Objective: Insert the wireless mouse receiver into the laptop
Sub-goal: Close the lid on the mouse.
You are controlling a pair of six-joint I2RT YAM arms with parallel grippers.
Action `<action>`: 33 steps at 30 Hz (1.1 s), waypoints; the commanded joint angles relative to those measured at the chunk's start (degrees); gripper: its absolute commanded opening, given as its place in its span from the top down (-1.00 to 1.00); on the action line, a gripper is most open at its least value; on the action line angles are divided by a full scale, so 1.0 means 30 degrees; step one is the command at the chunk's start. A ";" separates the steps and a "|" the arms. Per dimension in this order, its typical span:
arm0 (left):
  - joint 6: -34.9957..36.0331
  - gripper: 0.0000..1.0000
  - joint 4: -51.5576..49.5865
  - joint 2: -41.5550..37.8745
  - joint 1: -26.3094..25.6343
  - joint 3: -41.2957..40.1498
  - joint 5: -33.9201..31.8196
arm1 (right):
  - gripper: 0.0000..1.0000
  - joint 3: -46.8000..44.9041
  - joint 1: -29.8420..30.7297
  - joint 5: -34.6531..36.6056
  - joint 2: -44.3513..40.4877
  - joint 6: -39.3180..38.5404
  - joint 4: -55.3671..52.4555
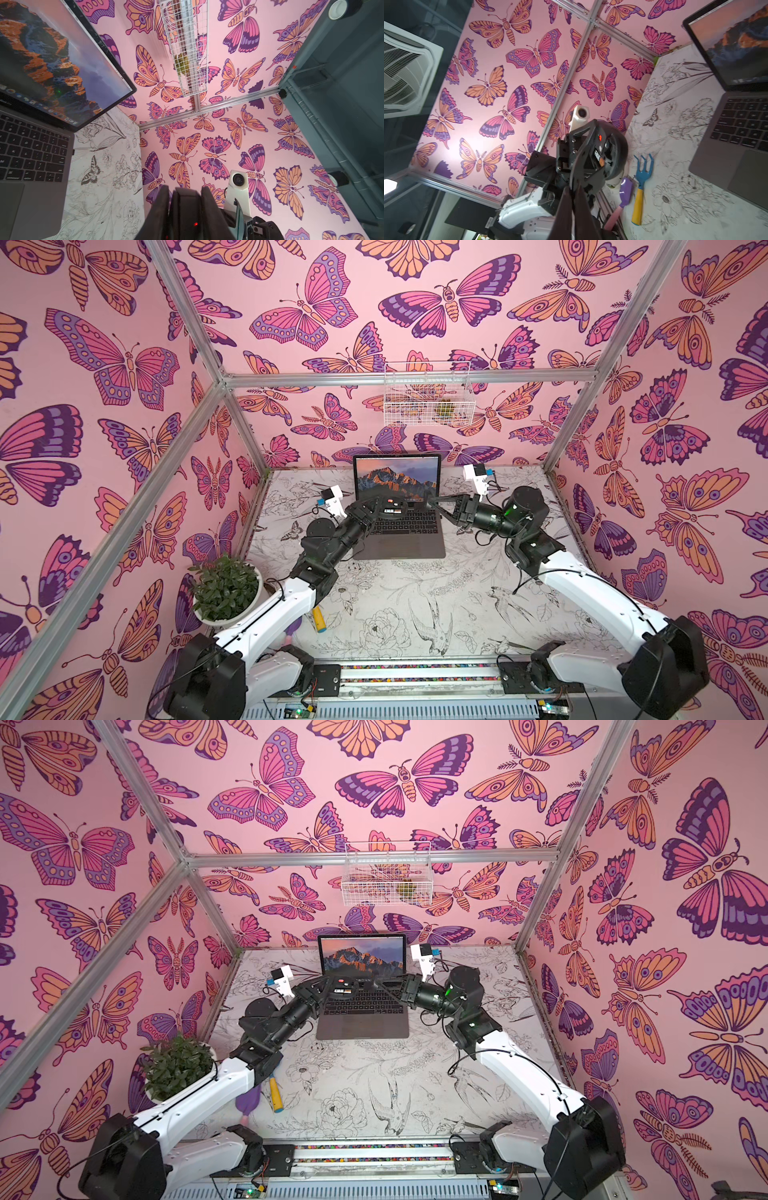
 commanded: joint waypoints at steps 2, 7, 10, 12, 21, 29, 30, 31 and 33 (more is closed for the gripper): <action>-0.1307 1.00 0.3051 0.0344 0.0239 -0.0246 -0.0203 | 1.00 0.0666 0.0129 0.0408 0.0696 0.2067 0.2632; -0.1634 1.00 0.3419 0.0807 0.0245 0.0160 0.0025 | 1.00 0.1262 0.0651 -0.0239 0.1514 0.3561 0.5069; -0.1576 1.00 0.4428 0.1226 0.0243 0.0288 0.0172 | 1.00 0.1743 0.1109 -0.0243 0.1917 0.3333 0.5060; -0.1782 1.00 0.5424 0.1576 0.0243 0.0197 0.0116 | 1.00 0.2178 0.1573 -0.0275 0.1953 0.2609 0.4165; -0.1194 1.00 0.4891 0.1805 0.0271 0.0395 0.0039 | 1.00 0.2023 0.1844 -0.0076 0.1958 0.1442 0.3627; -0.0404 1.00 0.4811 0.1969 0.0356 0.0749 0.0705 | 1.00 0.1723 0.1833 -0.0125 0.1791 0.0514 0.2432; -0.0396 1.00 0.4665 0.2095 0.0360 0.0847 0.0720 | 1.00 0.1640 0.1852 -0.0095 0.1752 0.0514 0.2501; -0.0377 1.00 0.4600 0.2197 0.0360 0.0990 0.0811 | 1.00 0.1566 0.1838 -0.0036 0.1773 0.0514 0.2573; -0.0390 1.00 0.5126 0.2852 0.0360 0.1130 0.1127 | 1.00 0.1591 0.1847 0.0330 0.1798 0.0624 0.2446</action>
